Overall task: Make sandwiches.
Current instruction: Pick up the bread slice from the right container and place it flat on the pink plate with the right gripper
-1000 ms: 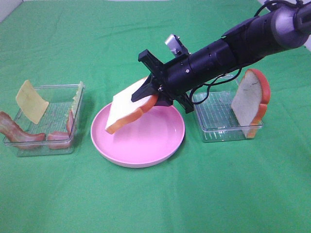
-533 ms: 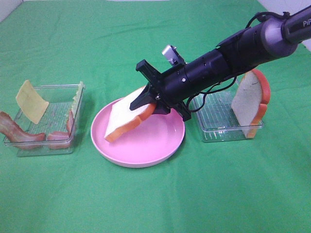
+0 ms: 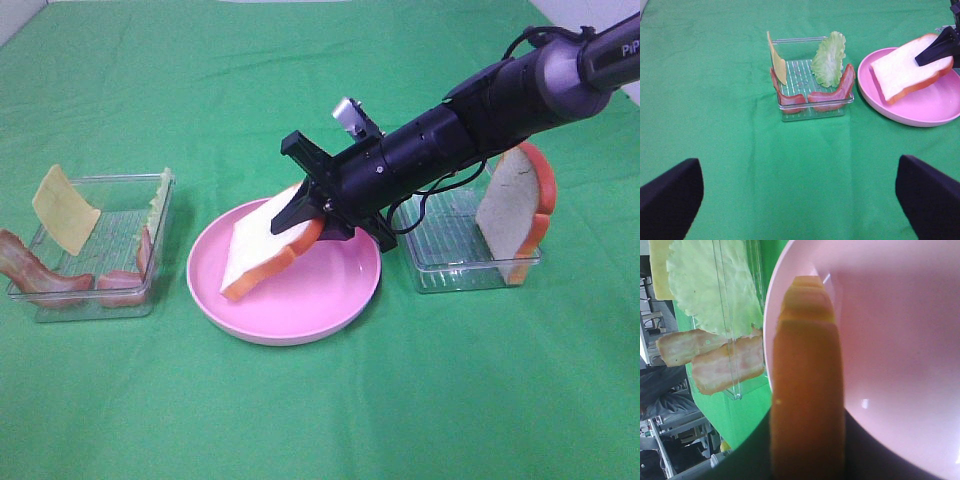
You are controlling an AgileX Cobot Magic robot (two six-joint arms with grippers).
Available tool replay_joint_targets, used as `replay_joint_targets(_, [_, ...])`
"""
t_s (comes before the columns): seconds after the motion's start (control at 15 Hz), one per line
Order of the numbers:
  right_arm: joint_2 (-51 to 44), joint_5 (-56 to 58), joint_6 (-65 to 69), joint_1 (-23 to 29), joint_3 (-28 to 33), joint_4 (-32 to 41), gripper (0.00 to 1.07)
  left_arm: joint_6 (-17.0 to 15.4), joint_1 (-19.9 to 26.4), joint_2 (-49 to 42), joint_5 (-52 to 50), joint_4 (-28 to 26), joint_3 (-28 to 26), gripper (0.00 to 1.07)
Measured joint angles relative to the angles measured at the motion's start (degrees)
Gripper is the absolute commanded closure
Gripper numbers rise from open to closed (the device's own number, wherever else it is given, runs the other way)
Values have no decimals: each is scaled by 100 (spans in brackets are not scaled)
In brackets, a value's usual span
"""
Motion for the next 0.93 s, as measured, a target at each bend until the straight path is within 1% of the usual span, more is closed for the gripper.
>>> replay_joint_targets(0.13, [0,0,0,0,0,-6,90,0,0,0,0,0,0,9])
replay_joint_targets(0.2, [0,0,0,0,0,-6,84,0,0,0,0,0,0,9])
replay_joint_targets(0.33, [0,-6,0,0,0,-103,66,0,0,0,0,0,0,9])
replay_joint_targets(0.4, [0,-6,0,0,0,-189,61,0,0,0,0,0,0,9])
replay_joint_targets(0.47, [0,-6,0,0,0,-264,50,0,0,0,0,0,0,9])
replay_joint_targets(0.6, [0,-6,0,0,0,-304,44,0,0,0,0,0,0,9])
replay_joint_targets(0.8, [-11,-6,0,0,0,-435,43,0,0,0,0,0,0,9])
replay_joint_targets(0.87, [-46,-17,23,0,0,-561,43,0,0,0,0,0,0,9])
replay_joint_targets(0.93, [-189,-97,178,0,-6,-888,43,0,0,0,0,0,0,9])
